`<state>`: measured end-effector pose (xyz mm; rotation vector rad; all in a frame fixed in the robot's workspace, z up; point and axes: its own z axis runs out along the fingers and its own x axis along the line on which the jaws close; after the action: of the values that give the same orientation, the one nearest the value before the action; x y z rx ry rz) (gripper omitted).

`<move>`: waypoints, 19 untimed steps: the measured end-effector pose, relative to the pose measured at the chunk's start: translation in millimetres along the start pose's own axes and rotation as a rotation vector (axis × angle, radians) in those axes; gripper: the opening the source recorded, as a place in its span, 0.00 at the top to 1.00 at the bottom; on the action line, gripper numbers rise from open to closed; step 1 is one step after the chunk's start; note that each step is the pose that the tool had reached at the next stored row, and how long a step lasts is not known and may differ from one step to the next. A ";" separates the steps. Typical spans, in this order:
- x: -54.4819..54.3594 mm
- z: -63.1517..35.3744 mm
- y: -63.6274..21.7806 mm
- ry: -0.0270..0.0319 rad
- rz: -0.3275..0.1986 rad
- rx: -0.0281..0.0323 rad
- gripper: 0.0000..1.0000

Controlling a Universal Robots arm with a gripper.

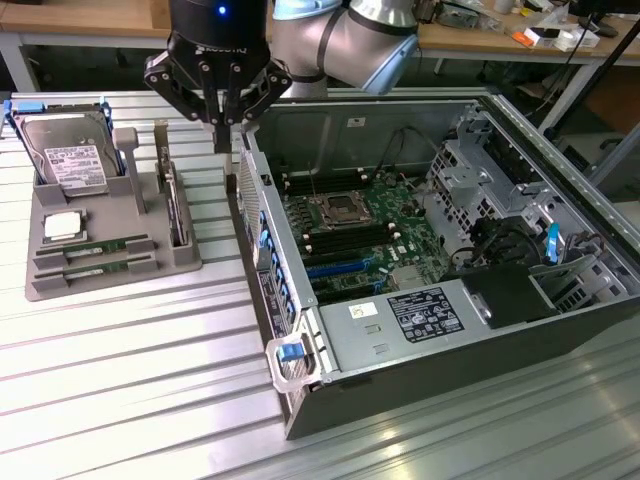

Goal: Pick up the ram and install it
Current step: 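Reach for the ram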

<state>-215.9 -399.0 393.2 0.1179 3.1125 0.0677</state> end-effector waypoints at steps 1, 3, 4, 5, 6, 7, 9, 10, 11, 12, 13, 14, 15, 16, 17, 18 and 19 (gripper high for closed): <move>2.0 -0.1 -0.1 0.0000 0.000 0.0000 0.90; 5.6 -0.1 -0.4 0.0000 0.000 0.0000 0.90; 6.8 -0.2 -0.5 0.0000 0.000 0.0001 0.90; 7.6 -0.2 -0.6 0.0000 0.000 0.0001 0.90; 9.0 -0.2 -0.7 0.0000 0.000 0.0000 0.90; 13.0 -0.3 -1.0 0.0000 0.000 0.0001 0.90; 17.9 -0.4 -1.3 0.0000 0.000 0.0001 0.90; 21.5 -0.5 -1.6 0.0000 0.000 0.0001 0.90; 24.2 -0.6 -1.8 0.0000 0.000 0.0001 0.90; 26.2 -0.6 -2.0 0.0000 0.000 0.0000 0.90; 27.2 -0.6 -2.0 0.0000 0.000 0.0000 0.90; 28.1 -0.6 -2.1 0.0000 0.000 0.0001 0.90; 29.2 -0.7 -2.2 0.0000 0.000 0.0001 0.90; 31.2 -0.7 -2.3 -0.0001 0.000 0.0000 0.90; 32.5 -0.7 -2.4 0.0000 0.000 0.0000 0.90; 34.1 -0.8 -2.6 0.0000 0.000 0.0001 0.90; 35.7 -0.8 -2.7 0.0000 0.000 0.0000 0.90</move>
<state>-251.7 -398.9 393.0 0.1180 3.1125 0.0677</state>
